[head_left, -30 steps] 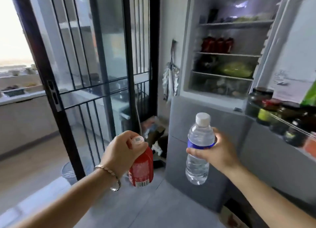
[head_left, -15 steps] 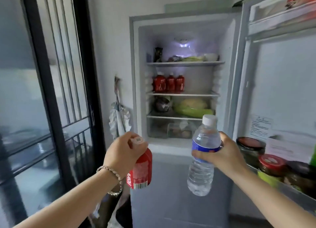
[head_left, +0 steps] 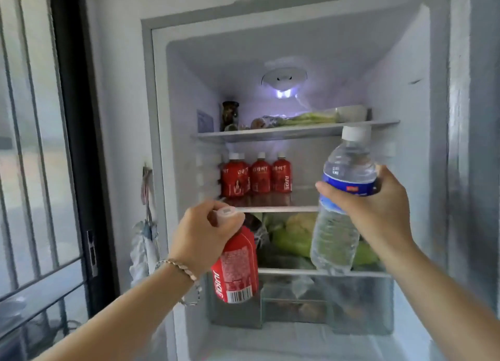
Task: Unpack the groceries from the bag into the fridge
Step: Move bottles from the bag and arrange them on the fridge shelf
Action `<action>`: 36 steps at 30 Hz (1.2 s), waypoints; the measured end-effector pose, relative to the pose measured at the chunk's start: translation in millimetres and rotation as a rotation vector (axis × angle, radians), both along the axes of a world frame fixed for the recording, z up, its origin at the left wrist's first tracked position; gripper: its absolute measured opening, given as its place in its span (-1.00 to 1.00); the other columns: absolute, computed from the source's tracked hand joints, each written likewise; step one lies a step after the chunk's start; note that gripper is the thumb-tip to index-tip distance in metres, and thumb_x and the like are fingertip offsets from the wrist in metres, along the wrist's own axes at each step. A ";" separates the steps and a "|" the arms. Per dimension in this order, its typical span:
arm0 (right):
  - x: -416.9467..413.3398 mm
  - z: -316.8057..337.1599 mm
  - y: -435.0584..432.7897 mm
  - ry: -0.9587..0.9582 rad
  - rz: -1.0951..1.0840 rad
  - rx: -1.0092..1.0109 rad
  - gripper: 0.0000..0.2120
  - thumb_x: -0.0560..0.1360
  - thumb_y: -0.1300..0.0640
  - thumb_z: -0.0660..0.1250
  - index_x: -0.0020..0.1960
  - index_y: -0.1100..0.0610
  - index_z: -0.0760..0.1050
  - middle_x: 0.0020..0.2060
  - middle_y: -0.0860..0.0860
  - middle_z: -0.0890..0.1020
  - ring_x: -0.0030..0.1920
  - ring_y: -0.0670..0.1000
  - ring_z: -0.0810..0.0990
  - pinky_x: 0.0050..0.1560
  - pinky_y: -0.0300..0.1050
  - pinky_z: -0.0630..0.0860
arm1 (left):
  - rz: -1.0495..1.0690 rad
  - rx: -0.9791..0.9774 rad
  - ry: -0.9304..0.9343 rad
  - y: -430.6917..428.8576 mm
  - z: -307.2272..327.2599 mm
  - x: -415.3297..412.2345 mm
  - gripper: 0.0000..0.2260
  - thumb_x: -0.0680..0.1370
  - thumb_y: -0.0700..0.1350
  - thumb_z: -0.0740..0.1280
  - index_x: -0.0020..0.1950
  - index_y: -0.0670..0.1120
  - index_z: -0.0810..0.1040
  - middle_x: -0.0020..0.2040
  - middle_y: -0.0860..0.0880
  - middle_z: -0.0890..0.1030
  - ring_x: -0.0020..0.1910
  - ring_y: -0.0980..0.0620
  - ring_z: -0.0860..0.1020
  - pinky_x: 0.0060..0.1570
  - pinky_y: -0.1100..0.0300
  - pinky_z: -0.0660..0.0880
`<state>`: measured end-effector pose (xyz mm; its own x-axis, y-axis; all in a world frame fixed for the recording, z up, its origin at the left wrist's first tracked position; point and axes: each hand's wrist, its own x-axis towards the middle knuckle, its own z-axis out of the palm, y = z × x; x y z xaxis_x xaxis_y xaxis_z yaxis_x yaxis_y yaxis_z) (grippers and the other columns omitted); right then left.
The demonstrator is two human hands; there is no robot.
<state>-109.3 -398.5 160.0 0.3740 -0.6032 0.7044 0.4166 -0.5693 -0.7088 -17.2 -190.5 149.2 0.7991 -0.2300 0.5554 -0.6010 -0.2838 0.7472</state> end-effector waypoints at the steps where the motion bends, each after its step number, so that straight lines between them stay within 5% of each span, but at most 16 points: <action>1: 13.9 12.8 -6.6 -0.057 -0.026 -0.005 -0.62 0.17 -0.02 0.59 -0.12 -0.09 0.46 -0.26 -0.23 0.58 -0.31 -0.38 0.53 -0.36 -0.54 0.38 | -0.006 -0.025 -0.021 -7.6 7.7 14.3 -0.89 0.45 0.01 0.40 -0.20 0.09 0.48 -0.21 0.04 0.60 -0.21 0.09 0.58 -0.28 0.20 0.54; 5: 58.4 48.4 -37.1 -0.203 -0.189 -0.036 -0.63 0.19 -0.05 0.58 -0.17 -0.15 0.41 -0.27 -0.29 0.54 -0.29 -0.39 0.50 -0.31 -0.54 0.37 | -0.014 -0.154 -0.085 -28.3 29.8 61.3 -0.90 0.45 -0.02 0.40 -0.17 0.07 0.49 -0.21 0.06 0.60 -0.22 0.12 0.58 -0.35 0.28 0.47; 10: 93.7 48.3 -73.2 -0.203 -0.295 -0.031 -0.54 0.16 -0.07 0.58 -0.05 -0.09 0.44 -0.21 -0.23 0.55 -0.19 -0.14 0.55 -0.16 -0.21 0.45 | -0.076 -0.215 -0.102 -47.6 43.8 102.5 -0.88 0.45 -0.02 0.41 -0.22 0.11 0.48 -0.24 0.07 0.60 -0.23 0.10 0.59 -0.30 0.17 0.54; 14: 103.5 41.6 -83.3 -0.277 -0.337 -0.090 -0.44 0.15 0.01 0.61 0.03 -0.10 0.38 -0.13 -0.24 0.52 -0.12 -0.17 0.53 -0.21 -0.52 0.39 | -0.142 -0.214 -0.087 -58.9 48.3 123.4 -0.93 0.45 -0.02 0.41 -0.16 0.07 0.53 -0.22 0.04 0.62 -0.21 0.07 0.62 -0.25 0.10 0.58; 17: 109.7 27.8 -92.7 -0.225 -0.310 -0.214 -0.38 0.14 0.14 0.63 0.05 -0.10 0.35 -0.13 -0.34 0.47 -0.13 -0.40 0.49 -0.18 -0.59 0.35 | -0.188 -0.208 -0.099 -64.3 51.7 132.1 -0.93 0.44 -0.02 0.41 -0.14 0.03 0.55 -0.23 0.03 0.63 -0.25 0.11 0.62 -0.32 0.24 0.52; 23: 112.0 -3.2 -107.9 -0.142 -0.329 -0.248 -0.26 0.17 0.21 0.62 0.13 -0.19 0.27 0.02 -0.33 0.44 0.09 -0.18 0.44 0.08 -0.35 0.35 | -0.264 -0.232 -0.144 -72.2 56.9 134.7 -0.93 0.44 -0.05 0.42 -0.13 -0.01 0.58 -0.24 0.01 0.64 -0.30 0.13 0.62 -0.38 0.31 0.52; 27: 94.8 -21.2 -119.5 0.107 -0.363 -0.248 -0.30 0.19 0.07 0.60 0.19 -0.16 0.28 0.12 -0.11 0.47 0.14 -0.11 0.45 0.14 -0.22 0.37 | -0.306 -0.278 -0.144 -82.5 55.9 135.1 -0.94 0.43 -0.05 0.42 -0.15 0.01 0.58 -0.28 0.03 0.63 -0.39 0.24 0.60 -0.49 0.40 0.47; 30: 87.4 -34.1 -117.7 0.210 -0.467 -0.271 -0.48 0.24 -0.01 0.53 0.12 -0.07 0.40 0.04 -0.09 0.39 -0.03 -0.25 0.40 0.06 -0.27 0.37 | -0.331 -0.294 -0.120 -88.4 55.9 135.9 -0.93 0.42 -0.05 0.42 -0.14 0.00 0.58 -0.29 0.03 0.63 -0.41 0.25 0.59 -0.46 0.38 0.45; 33: 89.8 -40.7 -113.5 0.033 -0.556 -0.219 -0.47 0.23 0.09 0.56 0.13 0.06 0.45 0.00 -0.06 0.39 -0.10 -0.39 0.39 -0.09 -0.57 0.28 | -0.356 -0.293 -0.110 -93.3 56.9 136.1 -0.91 0.42 -0.06 0.42 -0.13 -0.03 0.59 -0.30 0.04 0.63 -0.41 0.25 0.59 -0.50 0.42 0.43; 36: 91.4 -42.2 -115.7 -0.008 -0.624 -0.237 -0.45 0.20 0.15 0.60 0.13 0.13 0.48 -0.05 -0.04 0.50 -0.08 -0.14 0.47 -0.12 -0.44 0.31 | -0.363 -0.285 -0.109 -93.9 56.9 136.7 -0.91 0.41 -0.05 0.42 -0.13 -0.03 0.59 -0.31 0.04 0.63 -0.41 0.22 0.60 -0.52 0.41 0.44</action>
